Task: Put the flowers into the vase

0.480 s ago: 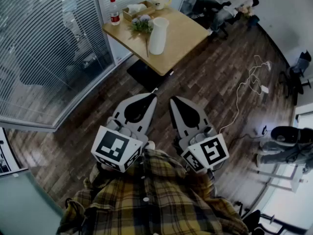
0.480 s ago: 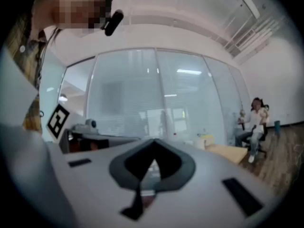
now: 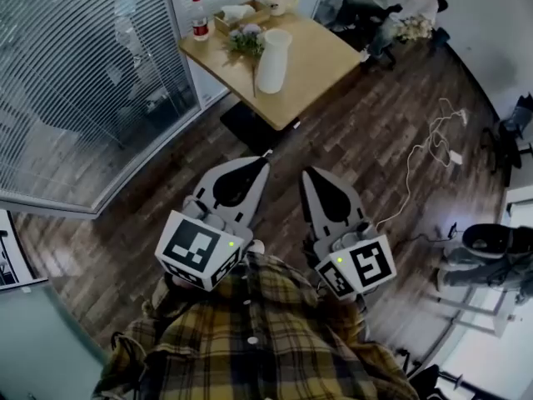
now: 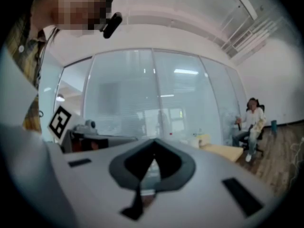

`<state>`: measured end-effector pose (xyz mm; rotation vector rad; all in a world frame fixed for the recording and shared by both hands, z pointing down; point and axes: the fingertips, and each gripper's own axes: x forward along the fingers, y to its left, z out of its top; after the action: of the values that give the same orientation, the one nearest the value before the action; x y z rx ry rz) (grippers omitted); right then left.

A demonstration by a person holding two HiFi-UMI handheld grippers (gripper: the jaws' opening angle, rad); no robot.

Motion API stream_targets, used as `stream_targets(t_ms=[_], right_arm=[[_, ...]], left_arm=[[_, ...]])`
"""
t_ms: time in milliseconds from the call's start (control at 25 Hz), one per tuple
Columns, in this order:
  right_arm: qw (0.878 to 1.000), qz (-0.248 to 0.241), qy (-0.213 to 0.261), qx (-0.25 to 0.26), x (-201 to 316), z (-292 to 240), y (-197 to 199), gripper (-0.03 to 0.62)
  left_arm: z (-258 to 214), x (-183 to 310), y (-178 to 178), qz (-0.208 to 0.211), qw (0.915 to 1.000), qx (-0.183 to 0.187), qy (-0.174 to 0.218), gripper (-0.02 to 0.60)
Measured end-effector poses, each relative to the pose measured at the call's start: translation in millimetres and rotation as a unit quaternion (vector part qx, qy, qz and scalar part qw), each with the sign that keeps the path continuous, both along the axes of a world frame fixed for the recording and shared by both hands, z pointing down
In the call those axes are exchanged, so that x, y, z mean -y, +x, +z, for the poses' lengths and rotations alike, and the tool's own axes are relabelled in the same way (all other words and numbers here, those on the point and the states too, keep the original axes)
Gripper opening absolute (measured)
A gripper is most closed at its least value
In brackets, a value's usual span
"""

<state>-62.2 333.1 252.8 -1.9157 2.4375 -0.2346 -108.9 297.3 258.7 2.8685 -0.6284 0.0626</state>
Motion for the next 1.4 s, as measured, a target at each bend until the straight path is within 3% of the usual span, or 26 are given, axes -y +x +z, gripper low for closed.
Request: stream_targets(t_ms=[720,1040,1400], right_arm=[[0.999,-0.023,-0.015,0.021,-19,23,10,0.012],[0.999,-0.021,-0.024,0.02,32,29,23,0.012],[0.999,-0.032,-0.027,0.005,124,25,38,0.012]], left_arm=[[15,-12,5,-0.029,0.9995,0.011,-0.008,0.008],[23,41,20,-0.029,0.9993,0.012,-0.019,0.008],[16,130,42,-0.024,0.9996,0.008,-0.016,0.008]])
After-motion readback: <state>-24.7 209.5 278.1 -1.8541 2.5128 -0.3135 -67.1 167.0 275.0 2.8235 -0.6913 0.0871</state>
